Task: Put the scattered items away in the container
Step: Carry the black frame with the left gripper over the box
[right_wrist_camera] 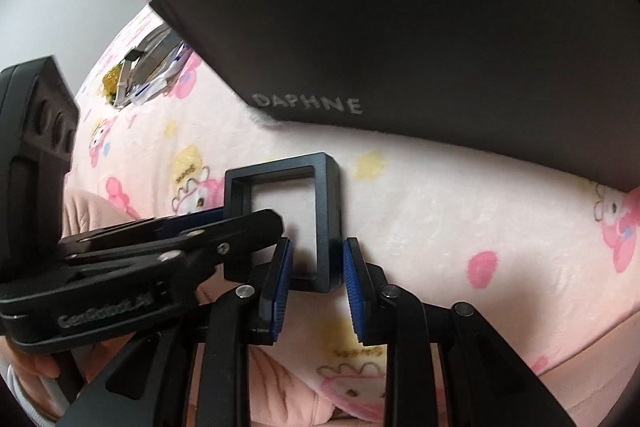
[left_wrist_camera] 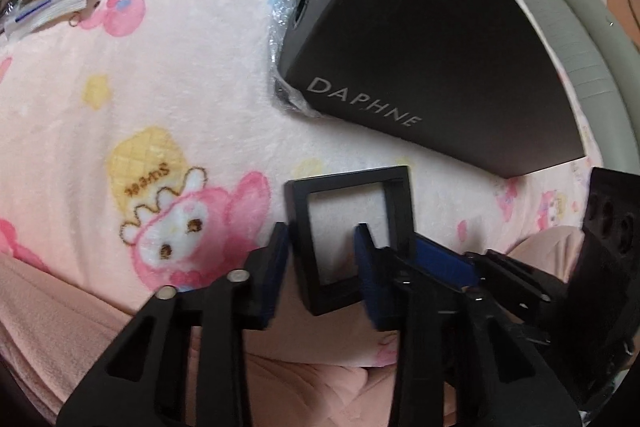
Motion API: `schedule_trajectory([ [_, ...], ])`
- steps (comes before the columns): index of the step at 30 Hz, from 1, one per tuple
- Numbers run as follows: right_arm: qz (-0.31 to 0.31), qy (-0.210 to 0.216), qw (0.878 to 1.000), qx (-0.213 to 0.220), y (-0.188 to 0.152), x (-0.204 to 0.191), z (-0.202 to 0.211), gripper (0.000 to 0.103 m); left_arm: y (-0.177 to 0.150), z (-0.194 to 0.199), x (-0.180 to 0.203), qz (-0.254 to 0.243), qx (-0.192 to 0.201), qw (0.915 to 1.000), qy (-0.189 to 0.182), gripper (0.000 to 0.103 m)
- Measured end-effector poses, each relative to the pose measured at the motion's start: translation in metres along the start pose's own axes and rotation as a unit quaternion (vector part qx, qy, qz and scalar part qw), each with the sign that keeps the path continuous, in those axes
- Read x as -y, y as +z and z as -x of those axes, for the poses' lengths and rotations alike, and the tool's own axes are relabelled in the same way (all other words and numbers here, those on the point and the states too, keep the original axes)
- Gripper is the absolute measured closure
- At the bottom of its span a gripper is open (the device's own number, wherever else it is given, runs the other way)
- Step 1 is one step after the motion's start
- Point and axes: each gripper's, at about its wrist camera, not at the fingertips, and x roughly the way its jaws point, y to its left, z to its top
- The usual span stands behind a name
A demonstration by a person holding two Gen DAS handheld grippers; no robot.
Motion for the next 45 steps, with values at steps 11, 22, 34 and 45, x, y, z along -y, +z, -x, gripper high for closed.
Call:
schedule_trajectory([
  [11,0.002,0.007,1.000,0.030,-0.019,-0.008,0.050,0.080,-0.007,0.067,0.023,-0.070,0.046,0.9961,-0.026,0.074],
  [22,-0.013,-0.009,0.993,0.114,-0.003,0.011,0.117,0.080,0.010,0.081,0.094,-0.125,0.068,0.9886,-0.049,0.075],
  [34,-0.010,-0.049,0.980,0.193,0.045,0.046,0.161,0.080,0.072,0.072,0.175,-0.175,0.102,0.9784,-0.042,0.075],
  [45,-0.052,-0.047,0.982,0.174,0.092,0.108,0.144,0.080,0.129,0.013,0.202,-0.154,0.053,0.9855,-0.047,0.075],
])
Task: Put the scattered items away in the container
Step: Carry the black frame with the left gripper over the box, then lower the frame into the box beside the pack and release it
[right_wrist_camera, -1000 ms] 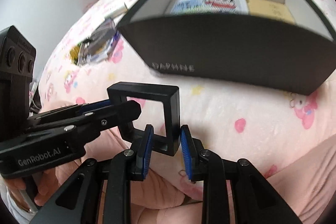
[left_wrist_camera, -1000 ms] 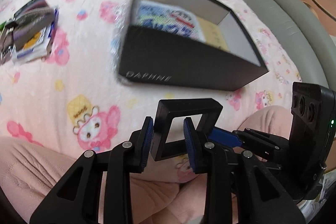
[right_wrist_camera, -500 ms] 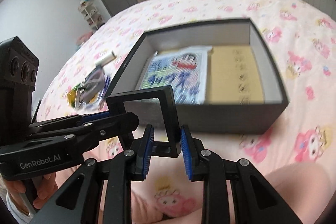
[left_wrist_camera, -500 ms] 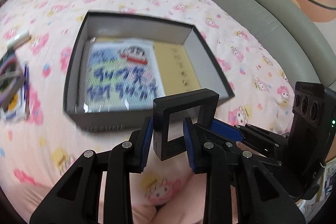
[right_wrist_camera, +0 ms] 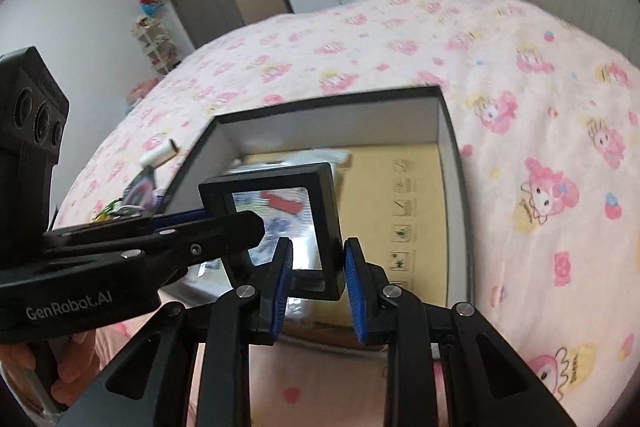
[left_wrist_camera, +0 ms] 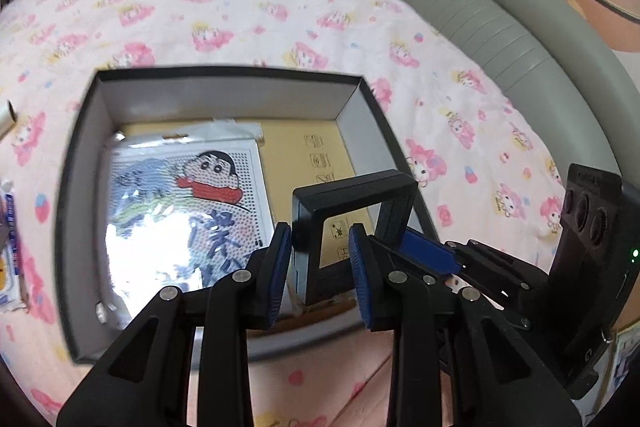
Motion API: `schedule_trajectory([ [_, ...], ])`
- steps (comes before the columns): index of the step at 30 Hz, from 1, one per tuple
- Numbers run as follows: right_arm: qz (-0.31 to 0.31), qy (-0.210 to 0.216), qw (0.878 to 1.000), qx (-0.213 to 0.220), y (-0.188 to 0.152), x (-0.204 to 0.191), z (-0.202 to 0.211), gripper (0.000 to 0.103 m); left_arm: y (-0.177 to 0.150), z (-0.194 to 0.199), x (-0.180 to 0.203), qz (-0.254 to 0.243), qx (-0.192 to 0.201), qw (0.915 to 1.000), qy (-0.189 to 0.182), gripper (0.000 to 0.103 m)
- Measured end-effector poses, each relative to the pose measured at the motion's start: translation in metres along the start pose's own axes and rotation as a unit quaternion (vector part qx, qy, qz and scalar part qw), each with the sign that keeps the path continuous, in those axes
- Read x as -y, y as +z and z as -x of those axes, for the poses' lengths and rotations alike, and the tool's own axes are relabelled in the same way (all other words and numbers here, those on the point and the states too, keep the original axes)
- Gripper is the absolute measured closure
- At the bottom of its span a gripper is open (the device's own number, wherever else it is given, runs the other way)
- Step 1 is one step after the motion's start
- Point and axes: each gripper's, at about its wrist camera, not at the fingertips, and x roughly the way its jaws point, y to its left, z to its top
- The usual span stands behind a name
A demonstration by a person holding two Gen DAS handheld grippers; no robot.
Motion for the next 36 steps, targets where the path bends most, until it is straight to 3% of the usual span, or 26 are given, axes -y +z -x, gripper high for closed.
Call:
schedule_trajectory([
  [4,-0.015,-0.027,0.999,-0.038,0.004,0.007,-0.021,0.080,0.008,-0.035,-0.015,0.028,-0.059,0.9979,-0.007,0.075],
  [9,-0.005,-0.067,0.996,-0.060,-0.001,0.003,-0.039,0.080,0.011,-0.067,-0.030,0.054,-0.142,0.9883,-0.006,0.073],
  [14,-0.002,-0.077,0.995,-0.070,-0.010,0.002,-0.055,0.080,0.013,-0.078,-0.032,0.058,-0.157,0.9859,0.010,0.071],
  [19,-0.006,-0.076,0.995,-0.066,-0.013,0.006,-0.050,0.080,0.012,-0.080,-0.036,0.076,-0.151,0.9855,-0.008,0.071],
  [25,-0.016,-0.093,0.995,-0.013,-0.009,0.007,-0.028,0.080,0.010,-0.075,-0.035,0.089,-0.133,0.9871,0.002,0.073],
  [36,-0.004,-0.099,0.995,-0.034,-0.014,0.006,-0.035,0.081,0.010,-0.084,-0.020,0.083,-0.146,0.9856,-0.021,0.080],
])
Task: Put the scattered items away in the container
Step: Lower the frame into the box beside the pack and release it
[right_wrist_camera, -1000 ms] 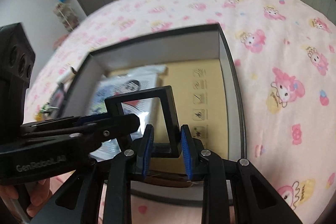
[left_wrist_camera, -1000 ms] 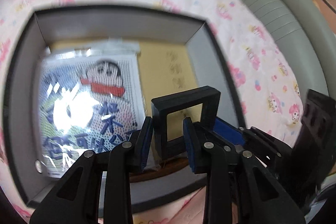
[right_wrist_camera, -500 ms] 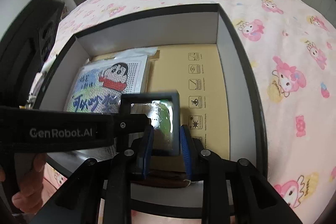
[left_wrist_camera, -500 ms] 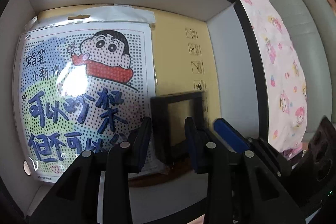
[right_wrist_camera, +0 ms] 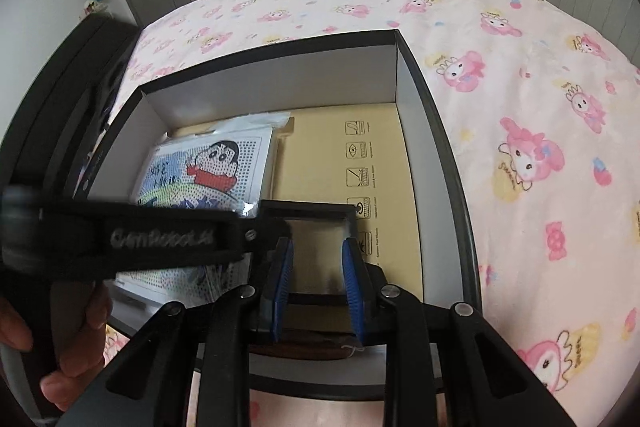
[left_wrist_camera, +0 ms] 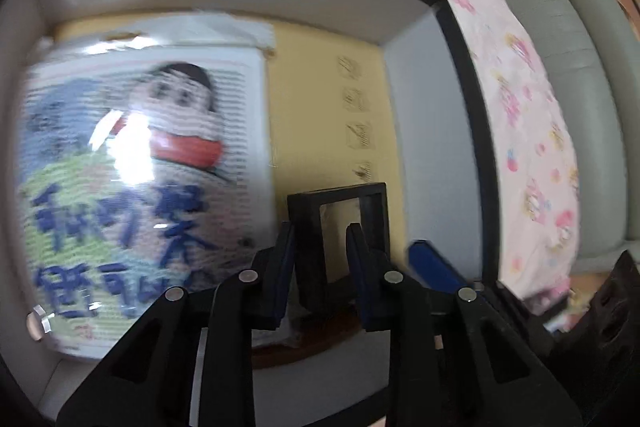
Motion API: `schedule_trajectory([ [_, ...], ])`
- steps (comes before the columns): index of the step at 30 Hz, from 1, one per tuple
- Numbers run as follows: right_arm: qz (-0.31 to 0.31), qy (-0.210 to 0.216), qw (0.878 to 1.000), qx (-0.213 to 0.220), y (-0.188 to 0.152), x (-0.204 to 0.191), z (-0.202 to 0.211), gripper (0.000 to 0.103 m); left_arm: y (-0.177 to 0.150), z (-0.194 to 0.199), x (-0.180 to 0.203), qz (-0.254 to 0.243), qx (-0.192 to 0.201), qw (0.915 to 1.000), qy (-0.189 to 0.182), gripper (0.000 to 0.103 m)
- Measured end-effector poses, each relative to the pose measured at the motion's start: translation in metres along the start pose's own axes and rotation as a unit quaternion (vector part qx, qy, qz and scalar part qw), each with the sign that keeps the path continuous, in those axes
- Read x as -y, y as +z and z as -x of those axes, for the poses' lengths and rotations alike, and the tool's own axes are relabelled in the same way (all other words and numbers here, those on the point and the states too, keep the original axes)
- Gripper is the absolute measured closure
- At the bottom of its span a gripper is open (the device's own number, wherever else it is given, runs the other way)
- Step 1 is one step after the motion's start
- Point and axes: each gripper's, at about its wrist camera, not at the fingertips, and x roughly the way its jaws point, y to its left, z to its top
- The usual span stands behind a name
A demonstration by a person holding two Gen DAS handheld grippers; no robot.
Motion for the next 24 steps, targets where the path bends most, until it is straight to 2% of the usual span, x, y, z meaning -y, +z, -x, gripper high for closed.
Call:
schedule_trajectory([
  [6,-0.005,0.020,1.000,-0.011,0.000,0.002,-0.006,0.081,-0.004,0.004,0.001,-0.007,0.001,0.9999,-0.011,0.080],
  [10,0.000,0.018,1.000,-0.017,-0.001,0.001,-0.009,0.081,-0.013,0.002,0.012,-0.028,0.009,0.9996,0.003,0.080],
  [13,0.000,0.018,1.000,-0.016,-0.003,0.000,-0.007,0.081,-0.028,0.005,0.020,-0.036,0.024,0.9990,0.007,0.080],
  [16,-0.002,0.014,1.000,-0.009,-0.004,0.000,-0.003,0.081,-0.041,0.011,0.018,-0.040,0.051,0.9978,-0.009,0.078],
  [21,-0.009,0.006,1.000,0.007,-0.003,0.000,0.008,0.081,-0.060,0.033,0.023,-0.068,0.095,0.9926,0.033,0.078],
  [24,-0.007,0.006,1.000,0.019,-0.003,-0.002,0.018,0.081,-0.053,0.046,0.032,-0.083,0.121,0.9879,0.049,0.078],
])
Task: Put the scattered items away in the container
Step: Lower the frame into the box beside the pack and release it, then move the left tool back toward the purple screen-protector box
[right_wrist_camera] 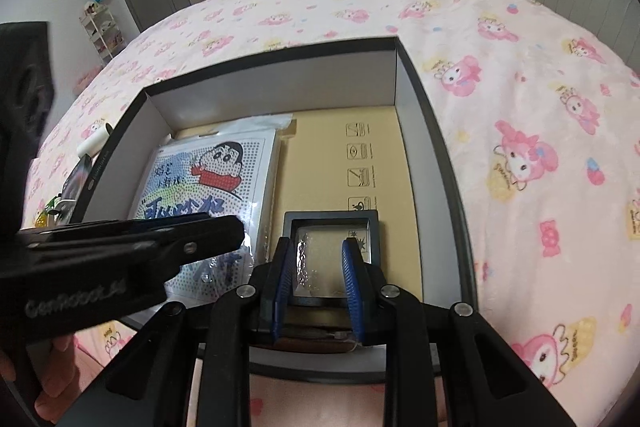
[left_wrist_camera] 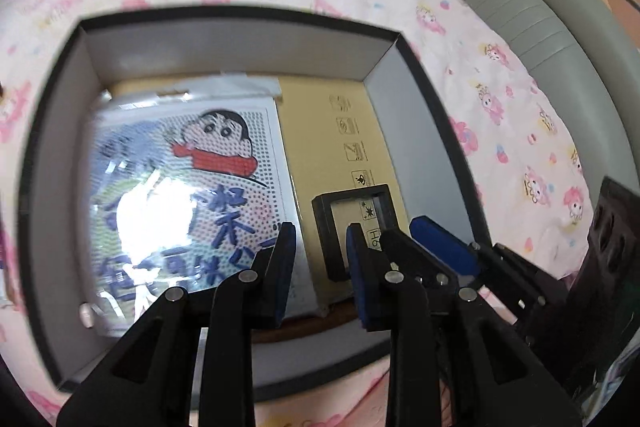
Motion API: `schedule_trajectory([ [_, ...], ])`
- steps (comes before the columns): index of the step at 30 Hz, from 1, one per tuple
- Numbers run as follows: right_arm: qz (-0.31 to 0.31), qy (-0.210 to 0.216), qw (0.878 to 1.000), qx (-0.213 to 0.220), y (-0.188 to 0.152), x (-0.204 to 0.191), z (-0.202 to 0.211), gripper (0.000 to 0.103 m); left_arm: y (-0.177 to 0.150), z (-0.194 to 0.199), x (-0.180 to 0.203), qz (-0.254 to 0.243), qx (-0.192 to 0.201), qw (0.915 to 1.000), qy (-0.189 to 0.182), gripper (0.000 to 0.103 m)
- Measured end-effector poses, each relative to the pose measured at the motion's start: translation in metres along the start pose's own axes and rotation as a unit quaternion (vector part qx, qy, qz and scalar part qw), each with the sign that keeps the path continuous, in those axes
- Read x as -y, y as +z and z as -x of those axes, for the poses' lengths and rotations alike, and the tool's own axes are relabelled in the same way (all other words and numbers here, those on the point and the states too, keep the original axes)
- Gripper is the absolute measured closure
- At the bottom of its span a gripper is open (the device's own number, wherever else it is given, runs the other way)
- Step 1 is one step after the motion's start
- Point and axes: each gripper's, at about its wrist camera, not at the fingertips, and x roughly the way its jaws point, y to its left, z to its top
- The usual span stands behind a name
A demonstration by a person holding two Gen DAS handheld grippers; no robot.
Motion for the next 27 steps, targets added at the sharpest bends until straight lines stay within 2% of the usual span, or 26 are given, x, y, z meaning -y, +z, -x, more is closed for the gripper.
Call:
schedule_trajectory([
  [3,-0.005,0.006,1.000,0.016,-0.005,-0.002,0.016,0.081,0.004,0.013,-0.003,-0.016,0.023,0.9995,0.014,0.077],
  [10,-0.009,0.012,0.999,0.043,-0.019,-0.023,0.057,0.081,-0.020,0.071,-0.005,-0.057,0.054,0.9962,0.038,0.076],
  [13,-0.002,0.018,0.999,0.044,-0.023,-0.038,0.067,0.081,-0.029,0.090,-0.004,-0.064,0.064,0.9938,0.064,0.075],
  [18,0.019,0.010,0.999,0.044,-0.027,-0.065,0.080,0.081,-0.044,0.121,-0.023,-0.048,0.078,0.9938,0.062,0.069],
  [23,0.037,0.019,0.998,0.044,-0.030,-0.094,0.086,0.080,-0.057,0.149,-0.047,-0.032,0.104,0.9899,0.090,0.069],
  [27,0.076,0.025,0.996,0.041,-0.026,-0.126,0.085,0.080,-0.063,0.168,-0.072,-0.008,0.124,0.9869,0.103,0.069],
])
